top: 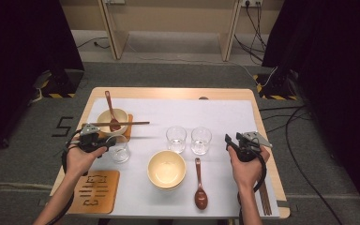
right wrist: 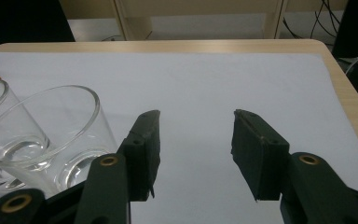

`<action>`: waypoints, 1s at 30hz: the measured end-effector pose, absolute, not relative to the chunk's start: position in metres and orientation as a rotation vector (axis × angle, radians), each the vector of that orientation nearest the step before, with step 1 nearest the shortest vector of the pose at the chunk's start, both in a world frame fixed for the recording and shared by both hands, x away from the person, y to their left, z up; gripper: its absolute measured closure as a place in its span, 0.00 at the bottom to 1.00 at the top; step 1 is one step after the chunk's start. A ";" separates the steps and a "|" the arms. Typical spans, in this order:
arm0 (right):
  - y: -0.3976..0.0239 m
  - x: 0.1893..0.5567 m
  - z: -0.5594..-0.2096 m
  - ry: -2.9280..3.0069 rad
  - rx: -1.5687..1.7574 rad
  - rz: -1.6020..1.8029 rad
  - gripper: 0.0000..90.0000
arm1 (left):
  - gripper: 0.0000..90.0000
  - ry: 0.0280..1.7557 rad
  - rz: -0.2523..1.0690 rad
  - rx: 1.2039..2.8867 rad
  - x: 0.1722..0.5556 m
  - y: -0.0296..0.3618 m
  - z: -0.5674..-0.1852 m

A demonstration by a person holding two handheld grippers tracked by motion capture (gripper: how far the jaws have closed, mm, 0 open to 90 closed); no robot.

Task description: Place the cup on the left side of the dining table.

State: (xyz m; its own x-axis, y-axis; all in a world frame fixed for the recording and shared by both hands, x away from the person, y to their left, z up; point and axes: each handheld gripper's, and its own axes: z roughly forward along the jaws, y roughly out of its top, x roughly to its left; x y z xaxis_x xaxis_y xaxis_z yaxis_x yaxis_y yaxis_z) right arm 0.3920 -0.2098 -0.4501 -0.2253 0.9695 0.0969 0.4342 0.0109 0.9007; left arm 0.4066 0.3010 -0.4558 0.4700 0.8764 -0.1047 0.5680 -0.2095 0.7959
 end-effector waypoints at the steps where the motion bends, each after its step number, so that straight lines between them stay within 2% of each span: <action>1: -0.210 0.392 -0.450 1.710 1.446 1.179 0.58 | 0.74 1.186 0.488 1.898 0.406 0.302 -0.455; 2: -0.210 0.392 -0.450 1.709 1.445 1.180 0.58 | 0.70 1.186 0.488 1.898 0.406 0.302 -0.455; 3: -0.210 0.392 -0.450 1.709 1.445 1.180 0.58 | 0.70 1.168 0.493 1.900 0.405 0.303 -0.455; 4: -0.210 0.392 -0.450 1.710 1.446 1.178 0.58 | 0.61 1.154 0.505 1.886 0.404 0.303 -0.454; 5: -0.210 0.392 -0.450 1.711 1.448 1.179 0.58 | 0.57 1.142 0.527 1.861 0.402 0.306 -0.451; 9: -0.209 0.392 -0.450 1.712 1.447 1.180 0.58 | 0.51 1.134 0.555 1.831 0.398 0.310 -0.446; 19: -0.209 0.392 -0.451 1.714 1.451 1.176 0.58 | 0.47 1.141 0.617 1.750 0.374 0.333 -0.438; 30: -0.207 0.392 -0.452 1.720 1.451 1.175 0.58 | 0.46 1.217 0.640 1.700 0.353 0.362 -0.455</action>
State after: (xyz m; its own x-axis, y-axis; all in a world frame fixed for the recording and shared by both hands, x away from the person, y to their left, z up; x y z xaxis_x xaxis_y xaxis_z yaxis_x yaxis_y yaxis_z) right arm 0.3919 -0.2068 -0.4517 -0.2279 0.9688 0.0980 0.4439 0.0138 0.8960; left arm 0.3530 0.3621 -0.4550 0.3758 0.9218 -0.0956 0.4438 -0.0885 0.8918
